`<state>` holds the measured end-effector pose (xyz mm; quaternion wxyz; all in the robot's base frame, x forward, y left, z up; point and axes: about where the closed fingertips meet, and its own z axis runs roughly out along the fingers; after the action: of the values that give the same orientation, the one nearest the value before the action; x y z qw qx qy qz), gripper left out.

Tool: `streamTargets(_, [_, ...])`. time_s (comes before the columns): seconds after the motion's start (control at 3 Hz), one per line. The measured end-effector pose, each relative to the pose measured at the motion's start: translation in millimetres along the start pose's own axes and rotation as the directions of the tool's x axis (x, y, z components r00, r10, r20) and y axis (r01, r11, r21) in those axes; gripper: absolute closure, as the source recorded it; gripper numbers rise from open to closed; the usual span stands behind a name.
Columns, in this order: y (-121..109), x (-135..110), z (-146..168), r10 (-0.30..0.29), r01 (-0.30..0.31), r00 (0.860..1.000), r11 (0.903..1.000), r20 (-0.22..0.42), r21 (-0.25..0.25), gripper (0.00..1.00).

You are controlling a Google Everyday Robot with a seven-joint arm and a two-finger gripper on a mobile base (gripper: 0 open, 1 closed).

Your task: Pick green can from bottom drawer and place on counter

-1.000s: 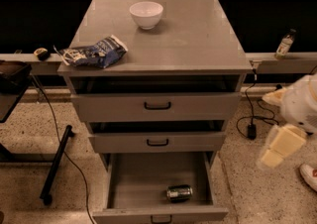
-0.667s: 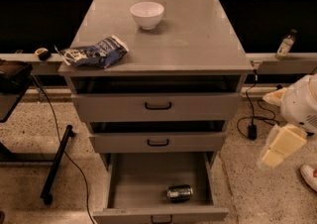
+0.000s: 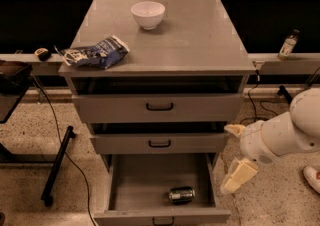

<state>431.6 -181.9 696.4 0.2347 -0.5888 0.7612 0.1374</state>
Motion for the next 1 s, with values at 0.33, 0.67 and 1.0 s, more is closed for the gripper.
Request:
streamTargets(0.33, [-1,-1,-2,0.000,0.000,1.000,1.0000,-0.001,0.005,0.00])
streamTargets(0.67, [-11,8,35,0.020,-0.021,1.000,0.9973,-0.016,-0.070,0.00])
streamTargets(1.0, [-11,28,103,0.078,-0.067,0.994,0.9879,0.075,-0.140,0.00])
